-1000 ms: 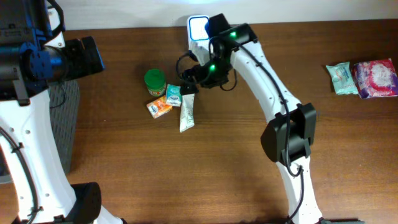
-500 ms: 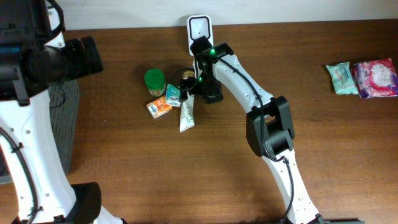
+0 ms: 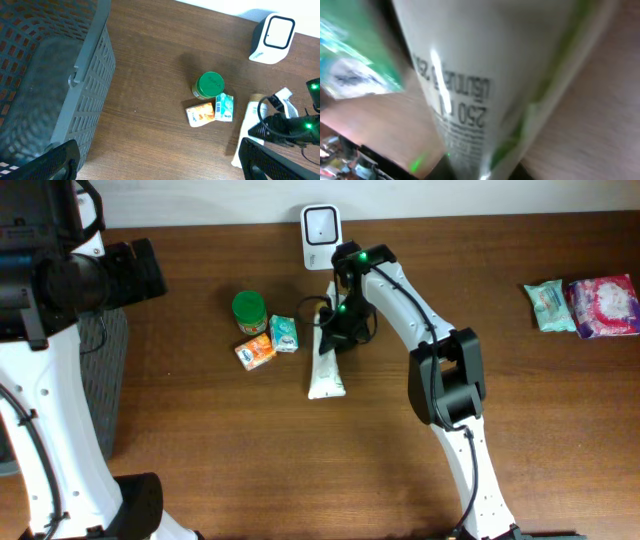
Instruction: Scan the item barcode
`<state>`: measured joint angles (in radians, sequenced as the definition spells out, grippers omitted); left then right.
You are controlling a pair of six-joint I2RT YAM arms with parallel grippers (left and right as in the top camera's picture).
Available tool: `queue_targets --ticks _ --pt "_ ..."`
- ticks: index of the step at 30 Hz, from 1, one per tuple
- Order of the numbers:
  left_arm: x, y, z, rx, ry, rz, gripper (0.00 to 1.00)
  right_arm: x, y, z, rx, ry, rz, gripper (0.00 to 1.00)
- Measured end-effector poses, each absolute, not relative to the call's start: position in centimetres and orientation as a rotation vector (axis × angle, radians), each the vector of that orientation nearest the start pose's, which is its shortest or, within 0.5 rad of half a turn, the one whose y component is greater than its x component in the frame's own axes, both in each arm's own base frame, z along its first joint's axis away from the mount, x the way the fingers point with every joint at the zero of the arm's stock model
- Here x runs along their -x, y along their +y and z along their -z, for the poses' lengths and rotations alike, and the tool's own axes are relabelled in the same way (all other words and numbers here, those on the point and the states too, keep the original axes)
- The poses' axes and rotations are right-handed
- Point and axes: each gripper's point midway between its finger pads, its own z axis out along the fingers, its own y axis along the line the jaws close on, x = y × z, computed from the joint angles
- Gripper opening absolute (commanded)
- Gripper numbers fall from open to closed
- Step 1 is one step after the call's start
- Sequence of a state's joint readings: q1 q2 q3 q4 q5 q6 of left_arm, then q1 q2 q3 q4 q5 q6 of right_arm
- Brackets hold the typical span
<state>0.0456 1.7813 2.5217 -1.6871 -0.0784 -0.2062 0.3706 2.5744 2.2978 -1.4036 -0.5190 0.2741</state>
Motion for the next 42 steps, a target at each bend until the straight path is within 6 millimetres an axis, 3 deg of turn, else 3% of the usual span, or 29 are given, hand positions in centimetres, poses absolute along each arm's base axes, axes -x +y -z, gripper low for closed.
queue_targets --ticks 1,2,3,4,7,8,10,11,13,15,17,18,24,30,33,37,38,40,42 --pt "-35.8 3.0 -38.2 0.347 2.49 -0.033 0.99 -40.8 24.3 -2.2 0.137 3.318 -0.732 0.78" --pt "-35.8 3.0 -38.2 0.347 2.49 -0.033 0.99 -40.8 24.1 -2.0 0.149 3.318 -0.704 0.87" --pt "-35.8 3.0 -38.2 0.347 2.49 -0.033 0.99 -40.8 24.0 -1.9 0.167 3.316 -0.697 0.88" --pt "-35.8 3.0 -38.2 0.347 2.49 -0.033 0.99 -41.0 24.0 -1.9 0.175 3.309 -0.698 0.89" --pt "-35.8 3.0 -38.2 0.347 2.49 -0.033 0.99 -41.0 24.0 -1.9 0.183 3.304 -0.699 0.75" --pt "-35.8 3.0 -38.2 0.348 2.489 -0.033 0.99 -41.0 24.2 -1.8 0.192 3.299 -0.699 0.64" --pt "-35.8 3.0 -38.2 0.347 2.49 -0.033 0.99 -41.1 24.5 -1.7 0.207 3.294 -0.666 0.54" --pt "-35.8 3.0 -38.2 0.347 2.489 -0.033 0.99 -41.1 24.5 -1.2 0.21 3.295 -0.551 0.47" --pt "-35.8 3.0 -38.2 0.348 2.49 -0.033 0.99 -40.7 24.6 -0.7 0.209 3.299 -0.385 0.45" --pt "-35.8 3.0 -38.2 0.347 2.49 -0.033 0.99 -40.3 24.3 -1.2 0.203 3.311 -0.311 0.52" --pt "-35.8 3.0 -38.2 0.348 2.49 -0.033 0.99 -40.4 23.8 -2.6 0.203 3.309 -0.241 0.73" --pt "-35.8 3.0 -38.2 0.347 2.489 -0.033 0.99 -40.8 23.8 -3.3 0.205 3.291 -0.229 0.74" --pt "-35.8 3.0 -38.2 0.347 2.49 -0.033 0.99 -39.9 24.5 -3.6 0.287 3.267 -0.079 0.75" --pt "-35.8 3.0 -38.2 0.347 2.49 -0.033 0.99 -39.7 23.4 -4.0 0.3 3.122 0.399 0.75" --pt "-35.8 3.0 -38.2 0.347 2.49 -0.033 0.99 -39.0 25.0 -4.5 0.317 3.016 0.531 0.76" --pt "-35.8 3.0 -38.2 0.347 2.49 -0.033 0.99 -39.0 24.7 -3.9 0.287 2.942 0.654 0.76" --pt "-35.8 3.0 -38.2 0.347 2.49 -0.033 0.99 -38.8 24.3 -3.0 0.283 2.944 0.68 0.74" --pt "-35.8 3.0 -38.2 0.347 2.489 -0.033 0.99 -38.5 23.7 -1.5 0.284 2.944 0.727 0.46" --pt "-35.8 3.0 -38.2 0.348 2.49 -0.033 0.99 -38.7 23.5 -1.2 0.276 2.925 0.737 0.37"
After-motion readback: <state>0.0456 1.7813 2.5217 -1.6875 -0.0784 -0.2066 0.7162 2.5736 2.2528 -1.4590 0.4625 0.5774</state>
